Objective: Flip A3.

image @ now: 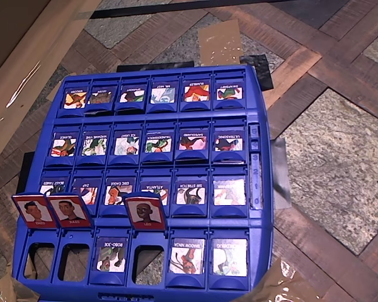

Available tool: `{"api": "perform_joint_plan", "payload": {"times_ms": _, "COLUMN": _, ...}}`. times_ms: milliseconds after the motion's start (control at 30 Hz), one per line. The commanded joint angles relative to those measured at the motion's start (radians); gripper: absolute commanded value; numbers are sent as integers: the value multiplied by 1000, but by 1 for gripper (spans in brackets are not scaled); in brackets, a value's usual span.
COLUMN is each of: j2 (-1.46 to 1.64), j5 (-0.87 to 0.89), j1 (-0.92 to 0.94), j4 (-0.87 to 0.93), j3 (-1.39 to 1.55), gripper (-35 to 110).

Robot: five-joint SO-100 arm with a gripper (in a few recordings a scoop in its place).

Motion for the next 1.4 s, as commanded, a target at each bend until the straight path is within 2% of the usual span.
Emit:
{"api": "perform_joint_plan", "payload": {"times_ms": 0, "j2": 3, "j5": -3, "j1": 6, "j4": -3, "j3": 2, "gripper": 0}}
{"api": "perform_joint_plan", "payload": {"times_ms": 1233, "j2": 3, "j5": -3, "j1": 6, "j4": -3, "j3": 2, "gripper": 0}}
{"api": "perform_joint_plan", "payload": {"times_ms": 1367, "j2": 3, "j5": -170, "j1": 6, "j4": -3, "j3": 2, "gripper": 0}}
